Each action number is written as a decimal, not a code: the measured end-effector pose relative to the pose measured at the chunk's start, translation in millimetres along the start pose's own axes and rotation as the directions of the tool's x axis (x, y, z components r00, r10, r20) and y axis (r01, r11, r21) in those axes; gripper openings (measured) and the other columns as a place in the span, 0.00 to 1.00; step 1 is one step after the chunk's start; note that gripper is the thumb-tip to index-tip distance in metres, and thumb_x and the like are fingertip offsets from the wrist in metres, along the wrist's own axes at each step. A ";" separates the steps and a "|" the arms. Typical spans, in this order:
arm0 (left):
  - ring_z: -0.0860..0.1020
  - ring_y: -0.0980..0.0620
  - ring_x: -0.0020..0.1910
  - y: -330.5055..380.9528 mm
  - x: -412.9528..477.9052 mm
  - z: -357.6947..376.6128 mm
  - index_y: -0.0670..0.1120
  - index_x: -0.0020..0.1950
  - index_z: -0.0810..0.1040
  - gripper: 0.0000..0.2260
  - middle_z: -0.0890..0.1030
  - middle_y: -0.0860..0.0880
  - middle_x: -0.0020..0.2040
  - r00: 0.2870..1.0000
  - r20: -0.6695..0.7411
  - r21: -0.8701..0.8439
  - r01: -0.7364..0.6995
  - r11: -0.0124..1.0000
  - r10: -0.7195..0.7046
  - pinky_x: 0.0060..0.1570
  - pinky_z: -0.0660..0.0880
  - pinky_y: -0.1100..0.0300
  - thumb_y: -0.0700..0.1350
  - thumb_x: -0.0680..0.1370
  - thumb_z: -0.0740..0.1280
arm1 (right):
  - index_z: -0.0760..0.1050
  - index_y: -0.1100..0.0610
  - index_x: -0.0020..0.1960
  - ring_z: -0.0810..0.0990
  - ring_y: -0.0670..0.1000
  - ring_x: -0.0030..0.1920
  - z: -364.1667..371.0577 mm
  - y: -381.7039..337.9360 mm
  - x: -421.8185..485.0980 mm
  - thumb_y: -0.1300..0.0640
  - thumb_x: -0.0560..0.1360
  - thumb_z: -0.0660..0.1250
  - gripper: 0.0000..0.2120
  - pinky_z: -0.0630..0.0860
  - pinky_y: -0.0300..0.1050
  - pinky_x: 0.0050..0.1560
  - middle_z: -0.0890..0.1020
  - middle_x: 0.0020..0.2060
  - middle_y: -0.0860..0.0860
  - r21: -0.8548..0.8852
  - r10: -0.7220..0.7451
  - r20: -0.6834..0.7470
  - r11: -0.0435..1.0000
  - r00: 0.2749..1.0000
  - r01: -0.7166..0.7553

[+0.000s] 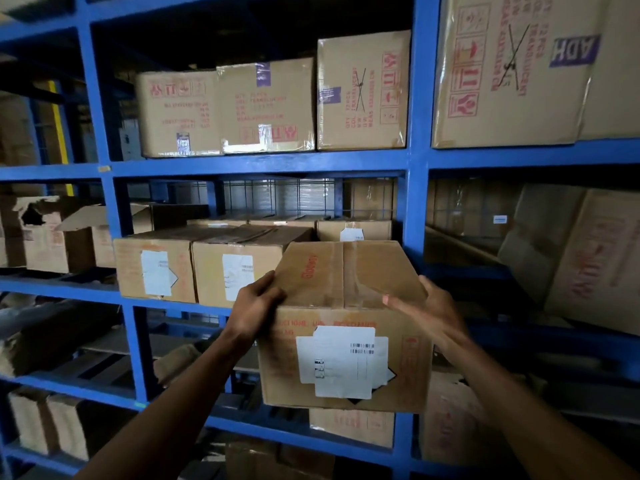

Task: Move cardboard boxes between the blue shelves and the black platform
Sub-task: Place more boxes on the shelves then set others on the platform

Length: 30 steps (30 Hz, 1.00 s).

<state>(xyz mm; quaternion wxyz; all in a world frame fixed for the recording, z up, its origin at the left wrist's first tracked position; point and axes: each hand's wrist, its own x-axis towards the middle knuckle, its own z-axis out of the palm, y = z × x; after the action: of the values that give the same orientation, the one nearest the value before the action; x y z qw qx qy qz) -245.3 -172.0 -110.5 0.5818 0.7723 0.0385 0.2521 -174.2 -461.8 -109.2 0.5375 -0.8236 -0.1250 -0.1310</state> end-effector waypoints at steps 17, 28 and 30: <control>0.79 0.58 0.46 -32.4 134.1 27.8 0.47 0.74 0.70 0.20 0.77 0.51 0.62 0.995 -0.099 0.005 -0.026 1.000 0.027 0.44 0.73 0.68 0.43 0.82 0.63 | 0.62 0.52 0.76 0.78 0.51 0.62 41.8 17.1 109.3 0.29 0.48 0.79 0.63 0.76 0.49 0.62 0.78 0.64 0.50 0.000 0.030 0.068 1.000 0.997 -0.030; 0.46 0.46 0.80 -99.2 186.1 51.5 0.46 0.80 0.55 0.33 0.47 0.47 0.82 0.756 -0.134 0.612 -0.446 0.653 0.641 0.77 0.45 0.50 0.63 0.80 0.53 | 0.54 0.53 0.79 0.44 0.51 0.77 70.2 27.7 146.7 0.26 0.62 0.68 0.54 0.46 0.55 0.76 0.52 0.78 0.49 -0.677 -0.462 -0.016 0.658 0.887 0.331; 0.44 0.42 0.80 -119.9 183.3 56.0 0.44 0.81 0.47 0.38 0.45 0.42 0.81 0.743 0.009 0.749 -0.449 0.488 0.669 0.77 0.39 0.51 0.66 0.79 0.51 | 0.58 0.59 0.77 0.51 0.59 0.78 79.8 41.5 146.5 0.25 0.63 0.65 0.55 0.47 0.60 0.75 0.60 0.77 0.57 -0.780 -0.512 0.041 0.520 0.858 0.348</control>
<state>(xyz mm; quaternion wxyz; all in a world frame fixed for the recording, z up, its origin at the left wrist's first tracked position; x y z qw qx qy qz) -33.5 -118.3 -168.4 0.1095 0.8573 -0.0406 0.5014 -16.4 -395.2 -124.3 0.0973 -0.8968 -0.2052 -0.3798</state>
